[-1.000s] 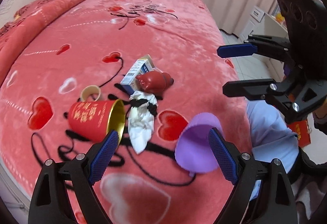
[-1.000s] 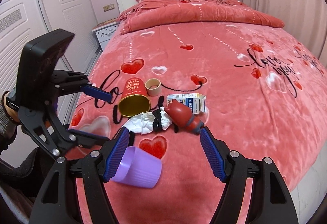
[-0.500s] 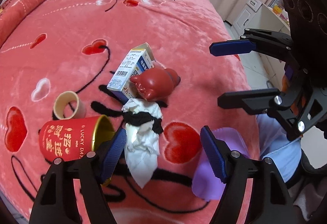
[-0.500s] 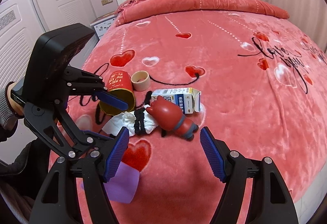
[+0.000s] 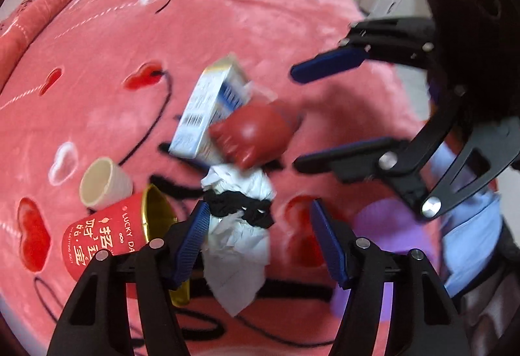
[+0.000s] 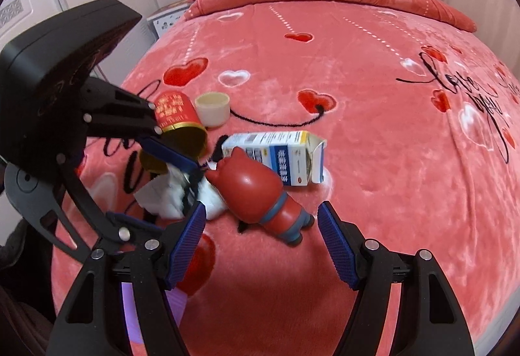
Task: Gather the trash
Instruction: 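Grasp the white tissue with the left tool while the right tool grasps the red plush toy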
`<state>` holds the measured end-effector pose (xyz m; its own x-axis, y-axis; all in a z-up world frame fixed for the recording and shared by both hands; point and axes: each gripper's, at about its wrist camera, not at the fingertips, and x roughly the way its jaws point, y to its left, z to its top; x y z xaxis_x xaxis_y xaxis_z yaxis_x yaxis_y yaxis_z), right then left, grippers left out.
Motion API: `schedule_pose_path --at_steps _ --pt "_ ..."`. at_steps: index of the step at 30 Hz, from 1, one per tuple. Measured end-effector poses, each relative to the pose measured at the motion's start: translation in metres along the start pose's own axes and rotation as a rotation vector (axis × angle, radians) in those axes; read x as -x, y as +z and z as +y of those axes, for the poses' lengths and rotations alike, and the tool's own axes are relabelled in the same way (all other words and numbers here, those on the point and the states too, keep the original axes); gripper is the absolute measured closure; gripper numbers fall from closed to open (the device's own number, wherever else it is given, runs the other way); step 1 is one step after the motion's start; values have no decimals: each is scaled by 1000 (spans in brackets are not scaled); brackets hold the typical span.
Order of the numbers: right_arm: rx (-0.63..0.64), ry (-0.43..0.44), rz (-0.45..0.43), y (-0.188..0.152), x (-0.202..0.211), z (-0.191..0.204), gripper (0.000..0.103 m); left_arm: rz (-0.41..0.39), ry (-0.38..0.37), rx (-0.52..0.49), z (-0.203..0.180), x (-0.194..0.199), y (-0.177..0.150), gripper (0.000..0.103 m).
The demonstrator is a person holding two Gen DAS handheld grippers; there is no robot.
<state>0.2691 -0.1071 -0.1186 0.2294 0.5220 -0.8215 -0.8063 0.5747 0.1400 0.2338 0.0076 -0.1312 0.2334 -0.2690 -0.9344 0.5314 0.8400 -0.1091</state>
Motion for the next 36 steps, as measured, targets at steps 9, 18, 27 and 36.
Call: schedule_pose_path --at_steps 9,18,27,36 --pt "29 11 21 7 -19 -2 38 -1 -28 39 12 -9 2 38" --pt "68 25 45 13 -32 0 46 -11 -51 76 39 -13 -3 58" --pt "67 35 49 12 -38 0 49 -15 -40 67 39 -22 -5 58" --pt "57 30 30 8 -36 1 54 -25 -11 60 25 -22 -6 62"
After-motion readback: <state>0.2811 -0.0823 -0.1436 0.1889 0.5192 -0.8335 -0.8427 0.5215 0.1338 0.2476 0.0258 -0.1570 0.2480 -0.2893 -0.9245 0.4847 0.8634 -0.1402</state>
